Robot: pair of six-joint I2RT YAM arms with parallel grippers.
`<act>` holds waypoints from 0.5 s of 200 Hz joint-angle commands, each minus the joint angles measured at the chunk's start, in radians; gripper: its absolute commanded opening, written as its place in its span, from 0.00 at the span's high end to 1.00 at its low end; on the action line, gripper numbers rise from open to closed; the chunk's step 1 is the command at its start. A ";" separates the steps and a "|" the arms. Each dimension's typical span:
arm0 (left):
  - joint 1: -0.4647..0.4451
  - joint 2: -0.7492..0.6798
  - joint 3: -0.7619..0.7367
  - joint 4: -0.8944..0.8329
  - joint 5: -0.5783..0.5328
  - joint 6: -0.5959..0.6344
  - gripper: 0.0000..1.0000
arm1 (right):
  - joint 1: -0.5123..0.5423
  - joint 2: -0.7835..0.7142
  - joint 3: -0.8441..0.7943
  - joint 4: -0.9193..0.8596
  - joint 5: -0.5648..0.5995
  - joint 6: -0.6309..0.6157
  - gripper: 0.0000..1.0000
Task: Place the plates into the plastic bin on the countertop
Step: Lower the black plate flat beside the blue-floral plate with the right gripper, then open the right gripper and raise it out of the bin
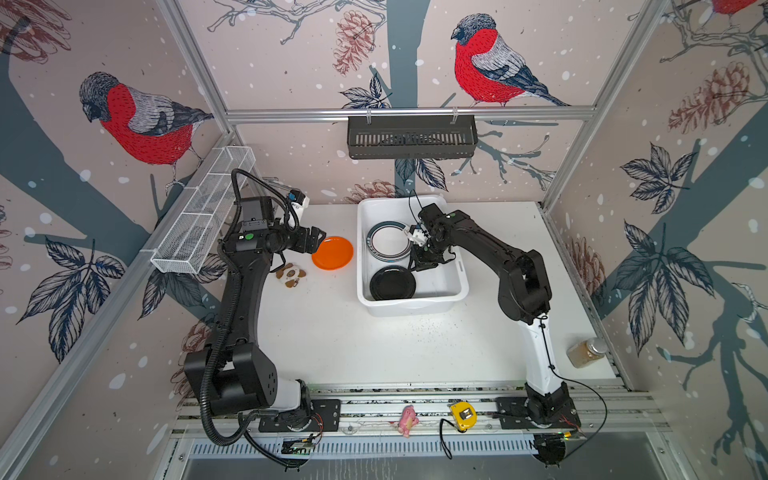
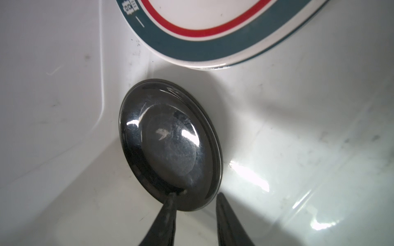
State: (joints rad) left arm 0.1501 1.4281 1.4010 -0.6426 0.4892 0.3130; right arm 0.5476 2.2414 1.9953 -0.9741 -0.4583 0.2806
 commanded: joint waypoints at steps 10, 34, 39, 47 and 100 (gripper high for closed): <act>-0.001 0.033 0.016 -0.029 -0.040 0.020 0.14 | -0.004 -0.021 0.048 -0.059 0.021 -0.034 0.65; -0.001 0.095 0.083 -0.098 -0.055 0.033 0.11 | -0.018 -0.028 0.109 -0.062 0.046 -0.013 0.65; -0.001 0.107 0.094 -0.111 -0.061 0.033 0.11 | -0.023 -0.027 0.128 -0.062 0.051 -0.005 0.65; -0.001 0.126 0.112 -0.128 -0.071 0.031 0.11 | -0.031 -0.029 0.157 -0.054 0.056 0.012 0.65; -0.007 0.223 0.199 -0.236 -0.093 0.035 0.10 | -0.052 -0.098 0.219 0.059 0.104 0.102 0.66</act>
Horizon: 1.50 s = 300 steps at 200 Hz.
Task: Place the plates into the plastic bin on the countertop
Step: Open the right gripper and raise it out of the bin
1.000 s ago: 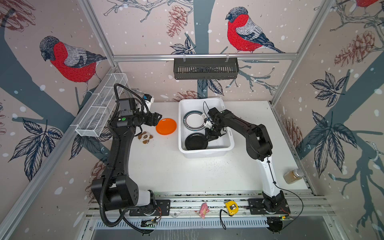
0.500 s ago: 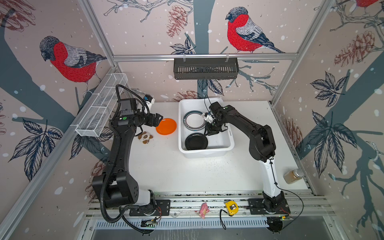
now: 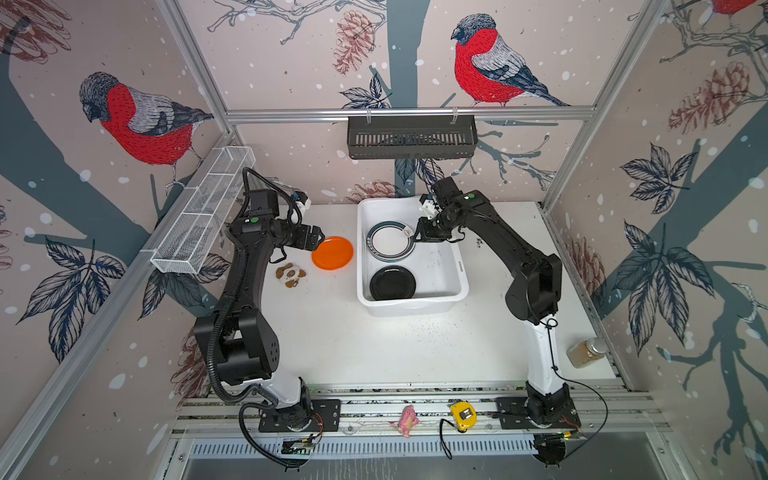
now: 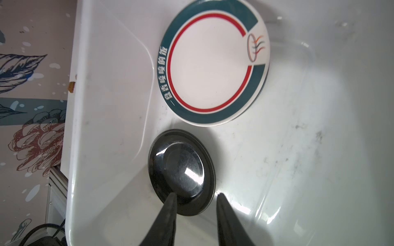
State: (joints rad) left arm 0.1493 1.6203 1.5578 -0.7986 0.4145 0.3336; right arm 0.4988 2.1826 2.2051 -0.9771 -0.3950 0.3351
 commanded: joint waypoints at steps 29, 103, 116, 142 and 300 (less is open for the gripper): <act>-0.014 0.082 0.096 -0.134 -0.053 0.022 0.10 | -0.002 -0.110 -0.052 0.160 0.051 0.076 0.66; -0.036 0.170 0.217 -0.182 -0.088 0.013 0.13 | 0.033 -0.356 -0.408 0.485 0.054 0.100 0.67; -0.035 0.182 0.221 -0.176 -0.098 0.013 0.13 | 0.051 -0.407 -0.496 0.545 0.062 0.110 0.67; -0.036 0.181 0.179 -0.114 -0.093 0.023 0.14 | 0.100 -0.503 -0.636 0.622 0.097 0.113 0.67; 0.024 0.580 0.370 -0.005 -0.018 -0.020 0.30 | 0.220 -0.875 -1.029 0.725 0.198 0.279 0.66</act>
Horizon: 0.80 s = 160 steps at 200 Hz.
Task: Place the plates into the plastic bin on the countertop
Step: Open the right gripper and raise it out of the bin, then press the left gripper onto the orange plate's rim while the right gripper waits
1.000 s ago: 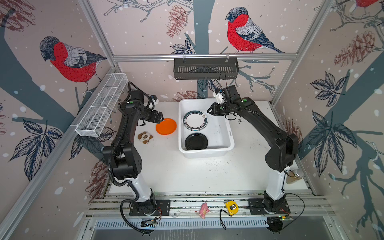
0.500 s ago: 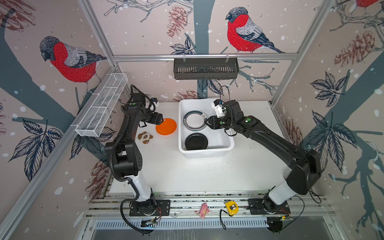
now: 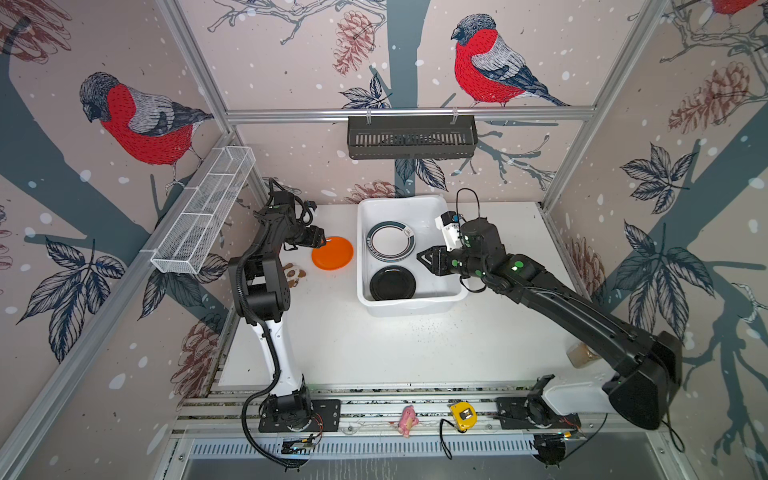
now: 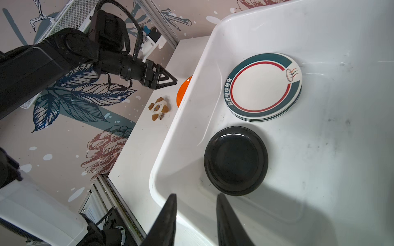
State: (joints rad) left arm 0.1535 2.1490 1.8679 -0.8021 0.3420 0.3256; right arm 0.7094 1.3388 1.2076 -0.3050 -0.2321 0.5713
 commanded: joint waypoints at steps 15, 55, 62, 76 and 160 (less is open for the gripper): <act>0.030 0.100 0.116 -0.029 0.083 -0.011 0.33 | 0.012 -0.056 -0.061 0.063 0.047 0.058 0.66; 0.044 0.174 0.186 -0.065 0.141 -0.001 0.39 | 0.012 -0.082 -0.123 0.101 0.053 0.089 0.66; 0.044 0.176 0.183 -0.065 0.143 0.003 0.39 | 0.013 -0.081 -0.126 0.103 0.053 0.093 0.66; 0.046 0.182 0.176 -0.072 0.167 0.029 0.39 | 0.013 -0.081 -0.130 0.109 0.051 0.096 0.66; 0.069 0.209 0.142 -0.067 0.175 0.032 0.38 | 0.011 -0.042 -0.125 0.136 0.034 0.090 0.66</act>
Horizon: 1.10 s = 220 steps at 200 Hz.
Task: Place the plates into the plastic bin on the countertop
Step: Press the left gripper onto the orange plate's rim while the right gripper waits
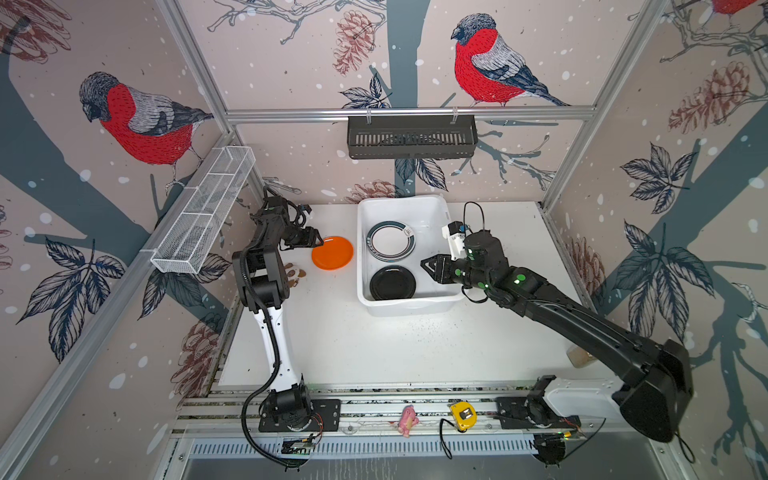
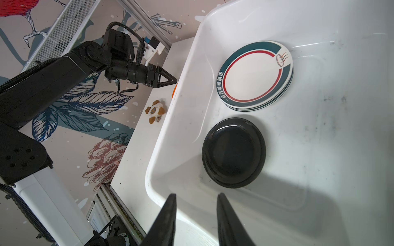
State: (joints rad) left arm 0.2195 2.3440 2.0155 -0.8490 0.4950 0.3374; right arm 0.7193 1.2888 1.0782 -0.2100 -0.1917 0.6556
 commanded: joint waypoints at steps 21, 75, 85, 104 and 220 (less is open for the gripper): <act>0.004 0.018 -0.018 -0.016 0.036 0.030 0.41 | -0.004 0.018 0.006 0.042 -0.012 0.005 0.66; 0.015 0.024 -0.054 -0.012 0.048 0.056 0.43 | -0.020 0.029 0.006 0.061 -0.032 0.011 0.66; 0.018 0.027 -0.062 -0.012 0.044 0.061 0.43 | -0.023 0.035 0.006 0.067 -0.036 0.013 0.66; 0.026 0.030 -0.078 -0.009 0.056 0.066 0.45 | -0.029 0.043 0.009 0.075 -0.047 0.013 0.66; 0.036 0.039 -0.124 -0.019 0.190 0.101 0.59 | -0.035 0.085 0.011 0.117 -0.078 0.034 0.67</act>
State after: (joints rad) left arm 0.2508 2.3695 1.8980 -0.8223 0.6563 0.4255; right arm 0.6838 1.3716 1.0897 -0.1322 -0.2588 0.6781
